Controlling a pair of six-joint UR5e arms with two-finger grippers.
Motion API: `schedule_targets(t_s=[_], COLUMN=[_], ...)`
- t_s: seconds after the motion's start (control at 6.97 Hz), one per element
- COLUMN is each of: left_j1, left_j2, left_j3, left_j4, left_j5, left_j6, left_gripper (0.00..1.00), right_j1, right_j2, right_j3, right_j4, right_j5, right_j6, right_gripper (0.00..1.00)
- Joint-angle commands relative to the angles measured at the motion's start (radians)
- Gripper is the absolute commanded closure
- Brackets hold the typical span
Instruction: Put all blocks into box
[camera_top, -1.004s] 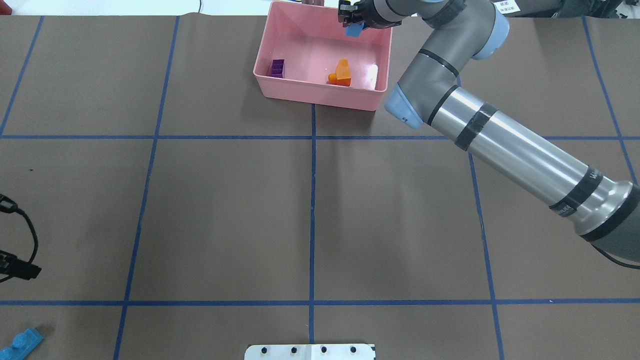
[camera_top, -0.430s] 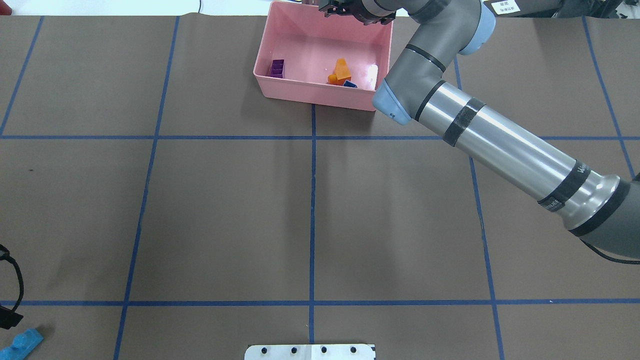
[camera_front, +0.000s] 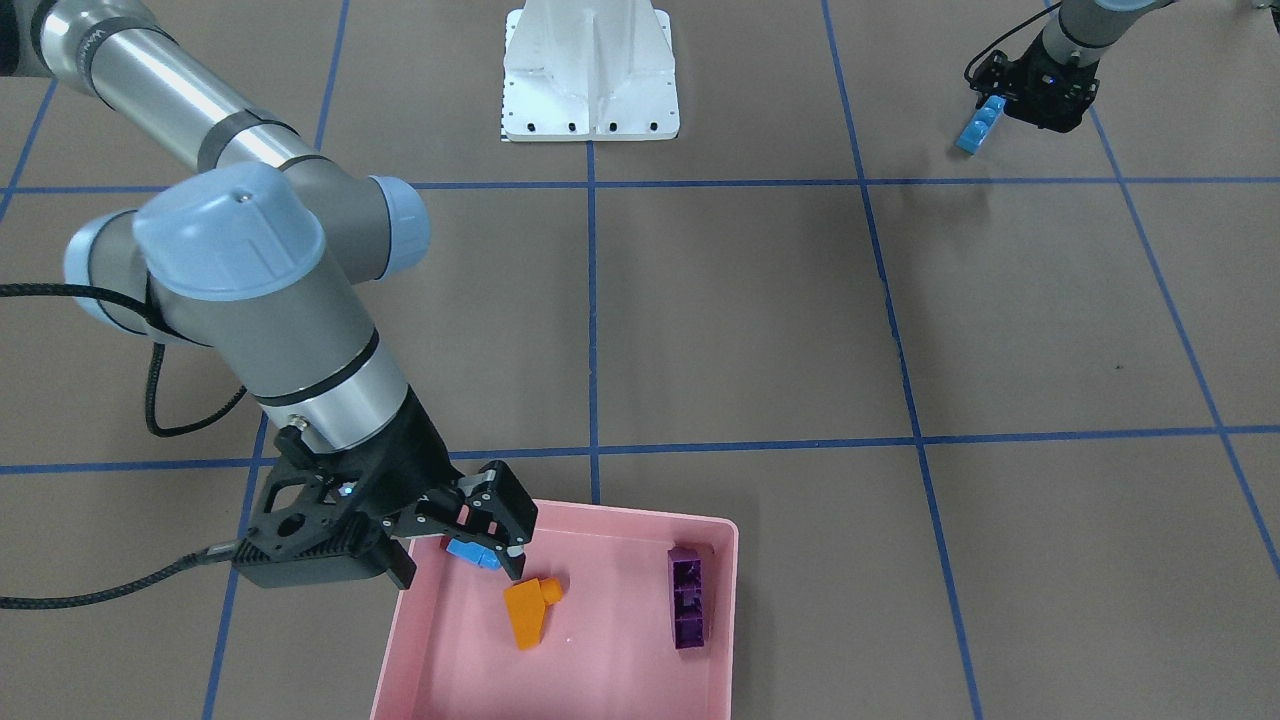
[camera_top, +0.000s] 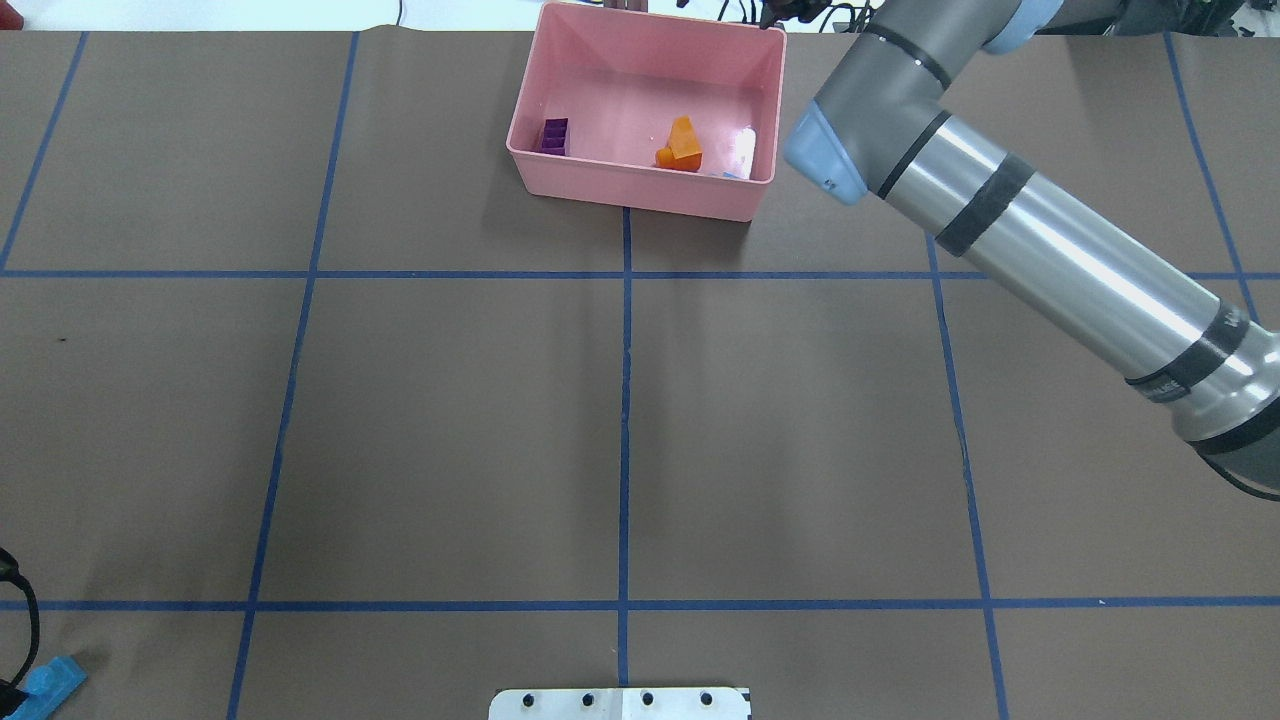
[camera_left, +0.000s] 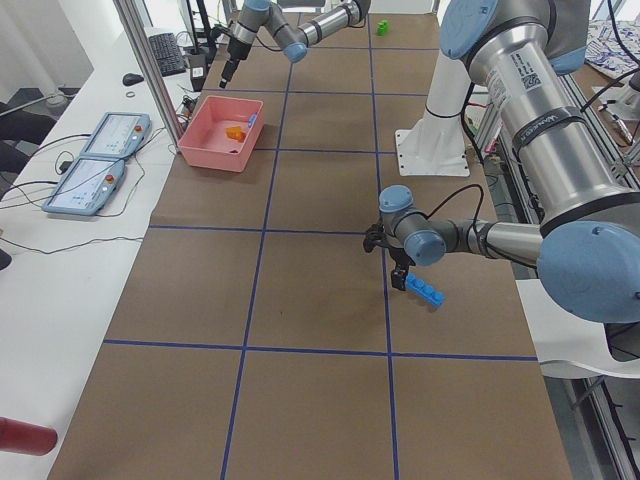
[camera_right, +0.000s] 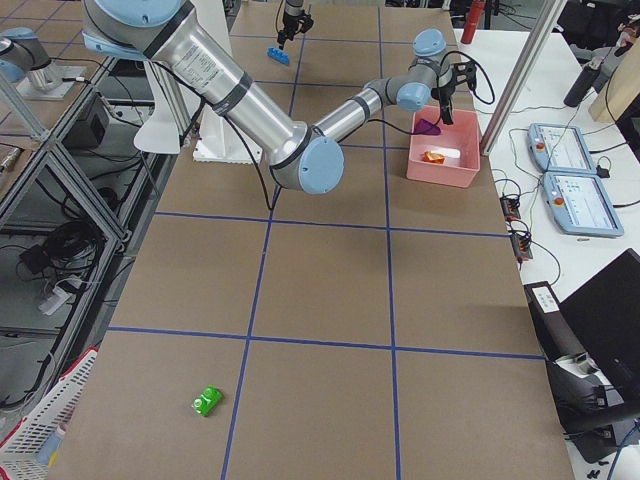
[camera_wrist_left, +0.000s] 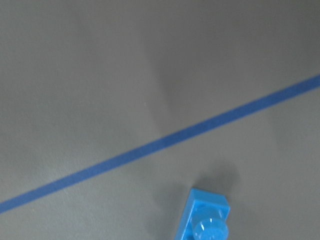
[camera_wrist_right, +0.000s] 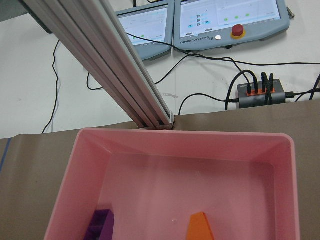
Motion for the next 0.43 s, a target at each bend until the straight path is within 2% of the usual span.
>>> schedule_targets(t_s=[0.0, 0.14, 0.29], left_j1=[0.052, 0.065, 0.077], left_j2=[0.012, 0.011, 0.006], left_j3=[0.008, 0.015, 0.029], left_j4=[-0.019, -0.019, -0.02], left_j5=[0.004, 0.004, 0.004], left_j6=[-0.018, -0.018, -0.018], left_gripper=[0.0, 0.0, 0.0], right_j1=[0.082, 0.092, 0.096], right_j2=[-0.1, -0.234, -0.325], right_j3=[0.2, 0.361, 0.478], right_j4=[-0.209, -0.31, -0.441], right_j5=[0.126, 0.131, 0.129], right_j6=[-0.039, -0.14, -0.276], right_gripper=[0.01, 0.01, 0.01])
